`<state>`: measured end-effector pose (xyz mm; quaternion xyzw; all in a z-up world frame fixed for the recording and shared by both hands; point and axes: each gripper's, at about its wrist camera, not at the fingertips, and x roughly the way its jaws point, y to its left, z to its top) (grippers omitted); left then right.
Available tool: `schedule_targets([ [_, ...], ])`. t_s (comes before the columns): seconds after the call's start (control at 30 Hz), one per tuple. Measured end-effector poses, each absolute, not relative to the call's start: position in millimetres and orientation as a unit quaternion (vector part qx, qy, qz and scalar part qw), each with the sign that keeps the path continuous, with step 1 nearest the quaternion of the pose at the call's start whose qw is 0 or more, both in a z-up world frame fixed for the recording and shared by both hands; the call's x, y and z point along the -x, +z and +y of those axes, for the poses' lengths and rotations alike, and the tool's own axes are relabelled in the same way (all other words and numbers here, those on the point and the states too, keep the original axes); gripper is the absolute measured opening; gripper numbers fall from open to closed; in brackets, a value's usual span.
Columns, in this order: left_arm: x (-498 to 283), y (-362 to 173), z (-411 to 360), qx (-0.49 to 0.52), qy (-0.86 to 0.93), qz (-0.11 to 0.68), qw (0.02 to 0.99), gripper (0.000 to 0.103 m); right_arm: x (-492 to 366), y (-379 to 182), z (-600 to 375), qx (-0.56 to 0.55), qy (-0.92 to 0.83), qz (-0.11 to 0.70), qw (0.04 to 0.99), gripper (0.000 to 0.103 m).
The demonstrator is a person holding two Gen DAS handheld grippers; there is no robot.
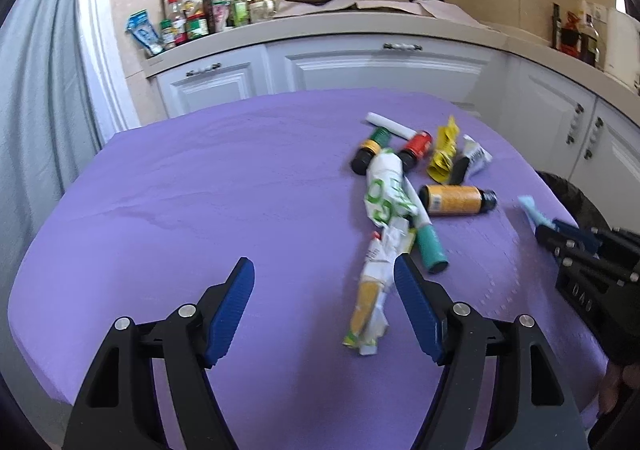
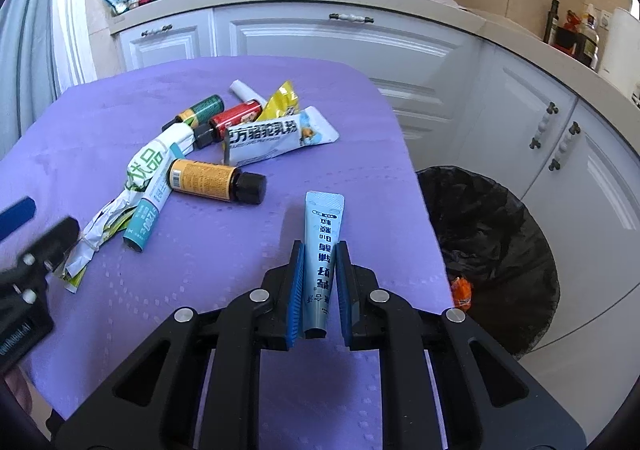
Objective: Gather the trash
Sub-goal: 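Grasp the crumpled white wrapper with the left tool while the right tool lifts the blue tube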
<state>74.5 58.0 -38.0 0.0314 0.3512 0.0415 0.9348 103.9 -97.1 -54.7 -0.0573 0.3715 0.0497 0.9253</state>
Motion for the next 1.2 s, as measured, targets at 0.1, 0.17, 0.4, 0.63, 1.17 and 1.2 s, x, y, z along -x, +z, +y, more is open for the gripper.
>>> schedule_targets([
  [0.1, -77, -44, 54, -0.037, 0.035, 0.363, 0.93, 0.057, -102, -53, -101, 0.053, 0.048, 0.369, 0.927, 0.015],
  [0.17, -79, -48, 52, -0.037, 0.028, 0.373, 0.927, 0.053, -100, -53, -103, 0.05, 0.048, 0.368, 0.927, 0.015],
  [0.4, -81, -61, 47, -0.039, 0.009, 0.391, 0.919, 0.021, -97, -52, -105, 0.049, 0.047, 0.364, 0.929, 0.015],
  [0.63, -72, -59, 47, -0.032, -0.001, 0.381, 0.924, 0.018, -93, -51, -106, 0.051, 0.046, 0.356, 0.932, 0.015],
  [1.17, -63, -24, 60, 0.007, 0.041, 0.329, 0.943, 0.018, -84, -33, -114, 0.058, 0.025, 0.321, 0.945, 0.015],
  [1.2, -64, -22, 59, 0.007, 0.042, 0.328, 0.944, 0.018, -84, -32, -115, 0.058, 0.023, 0.32, 0.945, 0.015],
])
